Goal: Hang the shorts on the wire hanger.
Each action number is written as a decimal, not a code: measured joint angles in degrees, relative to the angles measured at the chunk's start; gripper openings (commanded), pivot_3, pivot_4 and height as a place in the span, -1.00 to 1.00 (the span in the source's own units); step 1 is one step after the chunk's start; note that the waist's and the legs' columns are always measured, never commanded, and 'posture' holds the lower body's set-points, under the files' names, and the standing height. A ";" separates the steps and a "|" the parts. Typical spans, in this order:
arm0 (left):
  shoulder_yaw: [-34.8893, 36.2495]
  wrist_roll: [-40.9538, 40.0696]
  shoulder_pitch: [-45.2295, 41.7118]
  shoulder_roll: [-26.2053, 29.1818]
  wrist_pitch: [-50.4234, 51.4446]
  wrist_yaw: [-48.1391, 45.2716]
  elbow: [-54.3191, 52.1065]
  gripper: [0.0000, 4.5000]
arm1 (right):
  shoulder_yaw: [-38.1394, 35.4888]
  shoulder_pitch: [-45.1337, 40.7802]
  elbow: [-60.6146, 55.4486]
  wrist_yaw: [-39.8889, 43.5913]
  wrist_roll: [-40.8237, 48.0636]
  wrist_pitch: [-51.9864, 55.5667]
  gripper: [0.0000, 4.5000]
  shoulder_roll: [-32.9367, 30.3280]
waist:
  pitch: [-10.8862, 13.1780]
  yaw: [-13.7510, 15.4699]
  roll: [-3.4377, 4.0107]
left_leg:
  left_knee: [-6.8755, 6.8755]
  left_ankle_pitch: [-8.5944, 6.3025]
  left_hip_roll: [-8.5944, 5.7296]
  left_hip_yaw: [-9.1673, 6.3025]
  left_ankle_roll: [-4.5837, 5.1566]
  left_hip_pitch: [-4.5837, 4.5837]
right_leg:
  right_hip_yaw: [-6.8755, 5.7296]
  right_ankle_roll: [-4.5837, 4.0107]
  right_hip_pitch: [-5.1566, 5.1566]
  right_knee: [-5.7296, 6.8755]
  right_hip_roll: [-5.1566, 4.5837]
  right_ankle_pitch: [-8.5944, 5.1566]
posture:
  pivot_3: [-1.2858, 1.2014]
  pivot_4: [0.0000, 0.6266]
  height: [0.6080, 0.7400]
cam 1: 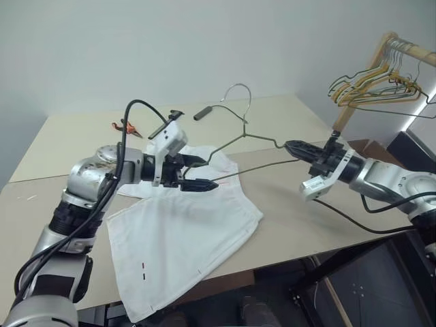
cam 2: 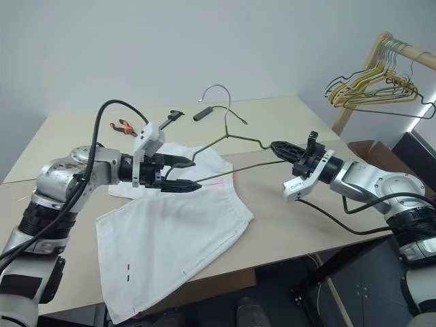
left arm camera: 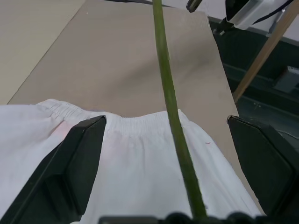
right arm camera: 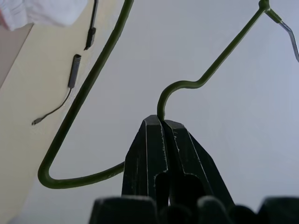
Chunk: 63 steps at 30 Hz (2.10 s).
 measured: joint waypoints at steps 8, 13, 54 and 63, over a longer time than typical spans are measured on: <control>-2.34 2.98 0.50 0.06 -0.17 -2.24 -0.25 -0.28 | -0.12 -1.42 0.69 -0.41 -1.24 -0.38 -1.00 0.03 | 0.00 -1.14 0.00 | 0.00 0.00 0.00 -0.01 0.01 0.01 | 0.02 0.00 0.00 0.03 -0.01 0.01 | -0.07 -1.00 1.00; -2.05 3.81 0.50 0.15 0.00 -2.16 -0.20 -0.97 | -0.18 -1.87 1.37 -1.05 -1.78 0.02 -1.00 0.22 | 0.00 -1.53 0.00 | 0.00 0.00 0.00 -0.01 0.01 0.04 | 0.04 0.00 0.02 0.05 0.00 0.01 | -0.06 -1.00 1.00; 0.86 11.67 12.38 4.72 -15.22 -1.25 -10.90 -1.00 | 6.19 -12.01 -9.24 93.24 63.96 64.64 0.40 6.53 | -0.02 3.90 0.14 | 0.67 -0.16 0.08 0.01 0.17 -1.00 | -0.24 -0.02 -0.90 0.42 -0.02 0.13 | 0.00 -1.00 1.00; 0.90 12.26 12.37 5.30 -15.96 -1.99 -11.07 -1.00 | 4.92 -13.08 -8.89 96.40 61.75 64.70 -0.88 8.48 | -0.02 3.93 0.14 | 0.99 -0.19 0.08 0.01 0.23 -0.99 | -0.24 0.06 -0.77 0.44 0.00 0.25 | 0.00 -1.00 1.00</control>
